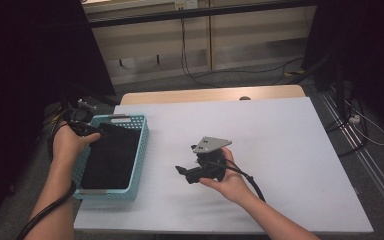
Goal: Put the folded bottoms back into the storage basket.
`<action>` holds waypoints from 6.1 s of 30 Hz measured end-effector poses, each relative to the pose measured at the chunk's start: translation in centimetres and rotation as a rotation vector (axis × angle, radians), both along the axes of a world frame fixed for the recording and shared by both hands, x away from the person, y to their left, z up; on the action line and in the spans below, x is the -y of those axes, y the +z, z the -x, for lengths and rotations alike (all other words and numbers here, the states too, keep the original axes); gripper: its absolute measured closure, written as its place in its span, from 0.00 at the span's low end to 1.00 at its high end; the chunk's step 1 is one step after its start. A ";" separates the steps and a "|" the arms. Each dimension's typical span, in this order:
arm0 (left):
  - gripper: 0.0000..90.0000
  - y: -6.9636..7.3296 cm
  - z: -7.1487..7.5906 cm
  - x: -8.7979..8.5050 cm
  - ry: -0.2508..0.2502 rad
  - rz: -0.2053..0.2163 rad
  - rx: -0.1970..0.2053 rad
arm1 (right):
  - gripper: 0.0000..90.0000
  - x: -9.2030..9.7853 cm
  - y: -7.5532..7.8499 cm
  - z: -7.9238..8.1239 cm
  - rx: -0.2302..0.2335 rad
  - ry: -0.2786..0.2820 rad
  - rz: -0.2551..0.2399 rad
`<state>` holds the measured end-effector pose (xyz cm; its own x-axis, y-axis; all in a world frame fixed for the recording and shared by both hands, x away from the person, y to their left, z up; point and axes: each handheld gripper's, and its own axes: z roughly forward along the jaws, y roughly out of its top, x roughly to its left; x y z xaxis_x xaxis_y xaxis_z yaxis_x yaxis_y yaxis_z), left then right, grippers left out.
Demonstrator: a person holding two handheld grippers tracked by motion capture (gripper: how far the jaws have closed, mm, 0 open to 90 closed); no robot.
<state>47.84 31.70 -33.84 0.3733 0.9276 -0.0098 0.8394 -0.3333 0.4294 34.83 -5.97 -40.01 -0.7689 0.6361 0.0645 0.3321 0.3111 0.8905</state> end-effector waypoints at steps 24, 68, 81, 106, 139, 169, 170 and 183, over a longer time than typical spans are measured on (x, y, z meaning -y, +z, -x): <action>1.00 -7.2 2.0 -1.7 0.022 -0.077 -0.223 | 0.17 5.3 -2.3 1.7 -0.021 -0.069 0.016; 0.45 -2.8 2.7 0.2 0.043 -0.001 -0.091 | 0.17 10.9 -1.8 3.3 -0.005 -0.145 -0.005; 0.30 -0.6 2.5 7.0 -0.115 0.085 -0.012 | 0.17 13.9 -1.9 4.4 -0.016 -0.184 -0.008; 0.25 -0.6 4.2 13.5 -0.291 0.148 0.033 | 0.17 16.4 -2.6 5.5 -0.048 -0.184 0.025; 0.20 -3.0 6.8 17.4 -0.413 0.198 0.024 | 0.16 18.5 -3.3 7.1 -0.086 -0.170 0.071; 0.16 -5.9 9.4 17.0 -0.473 0.231 0.039 | 0.15 19.3 -4.2 7.6 -0.116 -0.161 0.098; 0.16 -6.1 9.5 16.9 -0.472 0.236 0.037 | 0.15 19.4 -4.3 7.6 -0.115 -0.160 0.099; 0.15 -7.3 10.6 16.8 -0.501 0.253 0.042 | 0.15 19.6 -4.4 7.8 -0.117 -0.163 0.106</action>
